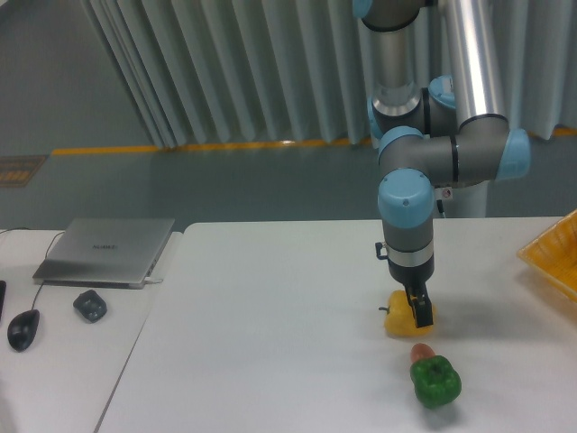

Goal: Place the yellow pepper in a basket
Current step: 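Lower the gripper over the yellow pepper and close on it, then tighten grip and lift the yellow pepper off the table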

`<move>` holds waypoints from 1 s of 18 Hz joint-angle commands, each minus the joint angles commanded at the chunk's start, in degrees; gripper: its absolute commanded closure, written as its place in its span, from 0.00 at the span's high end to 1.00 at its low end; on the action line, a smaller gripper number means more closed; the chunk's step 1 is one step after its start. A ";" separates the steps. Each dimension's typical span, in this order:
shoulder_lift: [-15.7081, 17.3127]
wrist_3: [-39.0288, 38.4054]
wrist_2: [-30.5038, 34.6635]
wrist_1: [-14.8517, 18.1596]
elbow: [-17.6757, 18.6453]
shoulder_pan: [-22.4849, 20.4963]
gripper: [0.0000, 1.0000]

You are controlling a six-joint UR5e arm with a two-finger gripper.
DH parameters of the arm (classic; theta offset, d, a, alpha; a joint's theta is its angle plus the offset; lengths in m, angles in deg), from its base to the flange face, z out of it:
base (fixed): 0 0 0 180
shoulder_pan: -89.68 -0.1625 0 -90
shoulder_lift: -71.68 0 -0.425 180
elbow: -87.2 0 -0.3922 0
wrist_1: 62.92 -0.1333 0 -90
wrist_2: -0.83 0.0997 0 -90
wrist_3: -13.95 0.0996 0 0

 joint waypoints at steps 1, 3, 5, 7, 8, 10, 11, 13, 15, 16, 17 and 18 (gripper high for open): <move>-0.09 -0.09 0.00 0.00 0.00 0.00 1.00; -0.26 0.00 0.87 0.00 0.09 0.53 1.00; -0.35 -0.09 1.76 0.00 0.26 0.53 1.00; -0.35 -0.09 2.54 0.09 0.26 0.70 1.00; -0.35 -0.09 3.24 0.09 0.26 0.97 1.00; -0.61 -0.26 3.43 0.00 0.26 0.97 1.00; -0.79 -0.26 3.51 -0.09 0.26 1.05 1.00; -0.88 -0.26 3.43 -0.17 0.26 1.06 1.00; -1.14 -1.57 3.34 -0.17 0.26 1.06 1.00; -1.23 -2.45 3.34 -0.18 0.26 1.14 1.00; -1.32 -2.72 3.34 -0.18 0.26 1.14 0.99; -1.32 -2.81 3.43 -0.18 0.18 1.58 0.89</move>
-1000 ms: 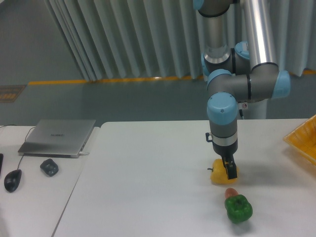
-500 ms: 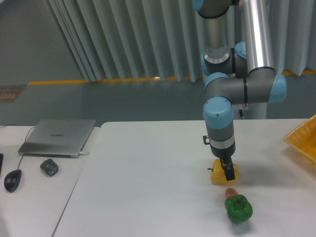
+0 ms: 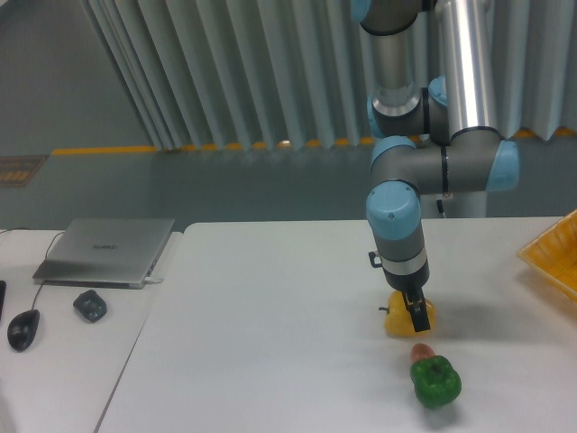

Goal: Place the yellow pepper in a basket
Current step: 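Tighten grip and lift the yellow pepper off the table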

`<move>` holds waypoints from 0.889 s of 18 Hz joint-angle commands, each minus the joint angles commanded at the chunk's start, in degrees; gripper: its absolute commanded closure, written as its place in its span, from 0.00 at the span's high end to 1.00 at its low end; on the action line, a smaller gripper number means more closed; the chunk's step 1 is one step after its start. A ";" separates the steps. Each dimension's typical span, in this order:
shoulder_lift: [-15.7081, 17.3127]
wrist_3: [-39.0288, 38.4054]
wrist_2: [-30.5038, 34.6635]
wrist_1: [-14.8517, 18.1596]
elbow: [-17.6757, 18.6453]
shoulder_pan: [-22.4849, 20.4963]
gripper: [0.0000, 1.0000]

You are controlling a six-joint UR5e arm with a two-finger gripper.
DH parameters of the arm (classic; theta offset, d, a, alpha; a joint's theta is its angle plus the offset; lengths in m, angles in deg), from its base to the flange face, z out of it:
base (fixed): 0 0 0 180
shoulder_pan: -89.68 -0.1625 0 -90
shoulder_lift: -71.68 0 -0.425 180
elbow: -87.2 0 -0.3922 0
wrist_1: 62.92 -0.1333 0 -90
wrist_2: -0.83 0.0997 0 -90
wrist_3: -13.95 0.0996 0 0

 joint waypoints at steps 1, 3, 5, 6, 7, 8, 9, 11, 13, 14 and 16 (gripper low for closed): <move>0.09 0.09 -0.09 0.00 -0.17 0.00 0.85; 0.00 0.00 0.00 0.09 -0.18 0.00 0.77; -0.09 0.00 0.09 0.17 -0.18 0.00 0.66; 0.00 0.00 0.09 0.18 -0.18 0.00 0.62; 0.00 0.00 0.18 0.26 -0.18 0.00 0.59; 0.00 0.00 0.18 0.35 -0.26 0.00 0.59; 0.09 0.00 0.18 0.44 -0.35 0.00 0.54; 0.26 0.00 0.18 0.53 -0.44 0.00 0.46; 0.70 0.09 0.09 0.96 -1.31 -0.26 0.46; 1.05 0.09 0.09 1.23 -1.84 -0.52 0.46; 1.93 0.26 0.09 2.19 -2.37 -1.22 0.46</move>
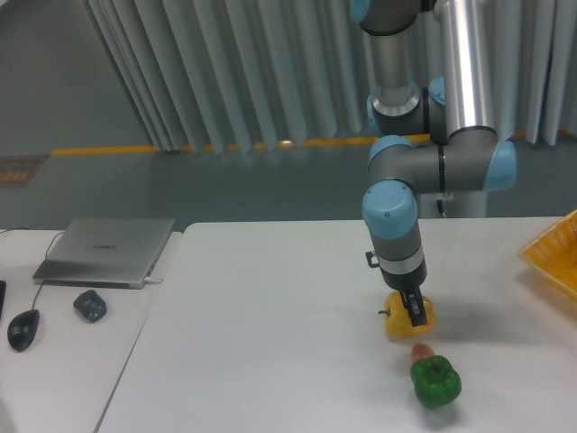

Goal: Place the yellow pepper in a basket
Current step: 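Tighten grip and lift the yellow pepper off the table, then carry the yellow pepper over to the yellow basket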

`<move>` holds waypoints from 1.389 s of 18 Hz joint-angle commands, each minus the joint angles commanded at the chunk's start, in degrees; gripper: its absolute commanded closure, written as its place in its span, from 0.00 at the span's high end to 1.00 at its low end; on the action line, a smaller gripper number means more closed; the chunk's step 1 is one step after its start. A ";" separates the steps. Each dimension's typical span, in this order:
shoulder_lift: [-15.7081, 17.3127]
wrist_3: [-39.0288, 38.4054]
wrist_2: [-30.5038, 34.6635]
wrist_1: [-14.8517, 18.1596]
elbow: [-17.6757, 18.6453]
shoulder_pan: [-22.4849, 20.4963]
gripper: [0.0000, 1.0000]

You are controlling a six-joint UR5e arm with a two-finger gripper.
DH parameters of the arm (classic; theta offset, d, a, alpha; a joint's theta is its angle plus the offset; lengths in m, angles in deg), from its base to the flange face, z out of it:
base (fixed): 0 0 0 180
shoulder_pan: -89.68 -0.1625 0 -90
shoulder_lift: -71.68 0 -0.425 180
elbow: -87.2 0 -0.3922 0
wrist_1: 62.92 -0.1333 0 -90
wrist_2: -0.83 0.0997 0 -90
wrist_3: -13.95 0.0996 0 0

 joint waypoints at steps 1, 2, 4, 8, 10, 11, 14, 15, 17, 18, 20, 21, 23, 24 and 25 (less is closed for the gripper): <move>0.18 0.09 0.00 0.35 -0.44 0.00 0.46; 0.35 0.35 0.00 0.79 -1.14 -0.52 0.46; 1.14 0.53 -0.09 2.90 -3.07 -1.76 0.46; 2.46 3.06 0.00 4.40 -4.49 -4.39 0.44; 3.60 10.25 0.26 6.50 -4.40 -7.28 0.44; 3.69 12.37 0.52 7.03 -4.40 -8.25 0.44; 4.22 20.01 5.35 8.09 -4.05 -11.68 0.45; 4.31 22.48 6.14 8.09 -3.96 -13.00 0.45; 4.57 27.31 7.38 8.09 -3.52 -15.90 0.45; 4.57 29.07 7.64 8.09 -3.52 -16.95 0.45; 4.57 32.24 7.65 8.00 -3.43 -19.15 0.45; 4.57 34.00 7.65 7.92 -3.17 -20.21 0.45; 5.36 38.30 7.56 7.74 -1.85 -22.93 0.45; 5.54 39.37 7.56 7.83 -1.24 -23.64 0.45; 5.72 41.03 7.56 7.57 -0.36 -24.43 0.45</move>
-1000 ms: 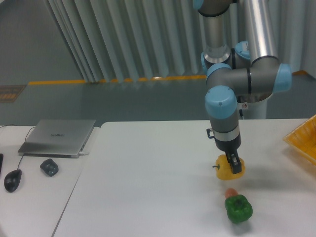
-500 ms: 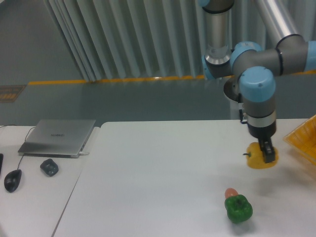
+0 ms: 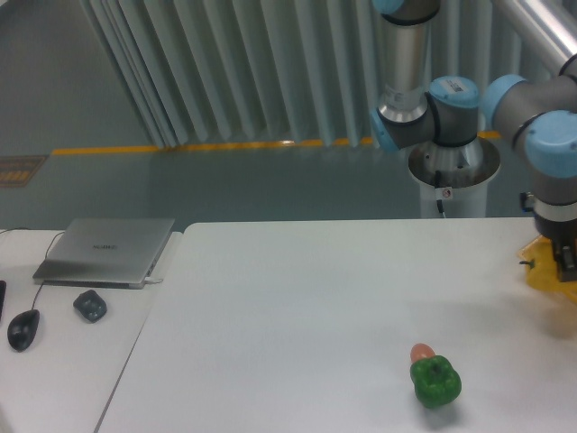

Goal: Place the yellow pepper in a basket
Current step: 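Carry the yellow pepper over to the yellow basket, then release the yellow pepper into the basket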

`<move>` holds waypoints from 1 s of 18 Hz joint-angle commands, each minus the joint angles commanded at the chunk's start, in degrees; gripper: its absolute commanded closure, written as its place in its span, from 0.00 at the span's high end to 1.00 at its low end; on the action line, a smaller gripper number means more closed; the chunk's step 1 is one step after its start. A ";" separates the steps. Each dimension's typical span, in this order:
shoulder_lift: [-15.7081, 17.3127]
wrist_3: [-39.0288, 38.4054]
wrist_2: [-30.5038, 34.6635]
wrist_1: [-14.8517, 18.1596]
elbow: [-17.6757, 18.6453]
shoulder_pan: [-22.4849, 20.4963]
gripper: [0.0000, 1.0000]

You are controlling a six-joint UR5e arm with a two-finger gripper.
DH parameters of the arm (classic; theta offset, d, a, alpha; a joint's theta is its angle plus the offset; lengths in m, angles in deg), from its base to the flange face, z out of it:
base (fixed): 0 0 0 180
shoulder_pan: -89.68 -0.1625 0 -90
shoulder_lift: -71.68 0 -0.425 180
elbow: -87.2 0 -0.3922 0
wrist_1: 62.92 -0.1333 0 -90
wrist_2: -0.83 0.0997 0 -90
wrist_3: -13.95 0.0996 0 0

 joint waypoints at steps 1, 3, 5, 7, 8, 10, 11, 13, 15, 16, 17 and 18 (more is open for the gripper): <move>0.09 2.02 0.00 0.17 0.10 -1.14 0.45; 0.09 5.54 0.09 0.09 0.27 -2.29 0.45; 0.09 6.08 0.61 0.17 0.45 -2.38 0.49; 0.09 6.08 1.14 0.09 1.15 -2.56 0.60; 0.00 6.08 1.14 0.00 1.24 -2.47 0.99; -0.17 5.91 1.32 -0.18 1.24 -2.21 1.00; -0.17 5.91 1.32 -0.27 1.24 -2.21 1.00; -0.17 5.99 1.14 -0.27 1.24 -2.47 1.00; -0.17 5.64 0.71 -0.09 1.24 -2.29 1.00; -0.09 4.95 0.53 -0.18 1.24 -2.03 1.00; -0.09 4.76 0.44 -0.18 1.15 -1.94 1.00; -0.09 4.76 0.00 -0.18 0.98 -1.94 1.00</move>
